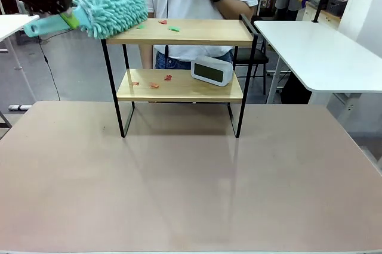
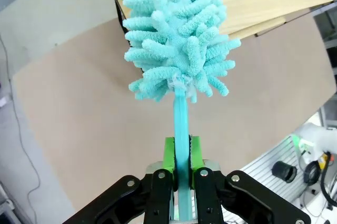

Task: Clean the shelf.
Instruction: Clean the specific tier of the Shelf with the Duster once objects are removed.

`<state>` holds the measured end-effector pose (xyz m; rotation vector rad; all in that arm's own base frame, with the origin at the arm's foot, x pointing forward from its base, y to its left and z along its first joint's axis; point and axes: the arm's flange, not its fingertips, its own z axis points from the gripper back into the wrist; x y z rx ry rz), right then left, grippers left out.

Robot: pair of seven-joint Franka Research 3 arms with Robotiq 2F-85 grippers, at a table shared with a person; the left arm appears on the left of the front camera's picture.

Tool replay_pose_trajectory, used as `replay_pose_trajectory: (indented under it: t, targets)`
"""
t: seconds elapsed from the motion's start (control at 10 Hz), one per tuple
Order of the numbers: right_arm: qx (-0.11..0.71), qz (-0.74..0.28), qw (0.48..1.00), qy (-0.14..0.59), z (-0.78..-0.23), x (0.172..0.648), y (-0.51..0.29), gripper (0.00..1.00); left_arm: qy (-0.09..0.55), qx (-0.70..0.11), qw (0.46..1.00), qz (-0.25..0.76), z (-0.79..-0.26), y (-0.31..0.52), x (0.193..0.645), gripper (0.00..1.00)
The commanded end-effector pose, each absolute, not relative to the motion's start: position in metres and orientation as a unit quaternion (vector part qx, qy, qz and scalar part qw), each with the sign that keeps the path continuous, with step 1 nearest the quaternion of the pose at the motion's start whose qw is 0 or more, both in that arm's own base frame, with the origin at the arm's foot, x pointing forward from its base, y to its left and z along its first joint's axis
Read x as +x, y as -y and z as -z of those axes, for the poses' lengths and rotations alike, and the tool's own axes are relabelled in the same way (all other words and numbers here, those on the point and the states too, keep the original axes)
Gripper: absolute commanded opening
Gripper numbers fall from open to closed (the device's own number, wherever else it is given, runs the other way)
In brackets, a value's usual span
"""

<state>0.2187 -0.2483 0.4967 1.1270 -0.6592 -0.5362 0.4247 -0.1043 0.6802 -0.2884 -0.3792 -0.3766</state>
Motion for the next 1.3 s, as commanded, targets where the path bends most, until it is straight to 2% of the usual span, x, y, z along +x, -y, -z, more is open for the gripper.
replay_pose_trajectory:
  t: [0.0,0.3,0.8,1.2]
  targets:
    - [0.522,0.236,0.757,0.316,-0.498,0.221,0.248,1.00,0.185,-0.129,0.955,0.195,-0.674,0.111,0.427,0.12]
    - [0.522,0.236,0.757,0.316,-0.498,0.221,0.248,1.00,0.177,-0.142,0.947,0.225,-0.668,0.116,0.432,0.12]
    - [0.522,0.236,0.757,0.316,-0.498,0.221,0.248,1.00,0.166,-0.203,0.897,0.355,-0.668,0.123,0.429,0.12]
    - [0.522,0.236,0.757,0.316,-0.498,0.221,0.248,1.00,0.078,-0.237,0.806,0.536,-0.670,0.120,0.409,0.12]
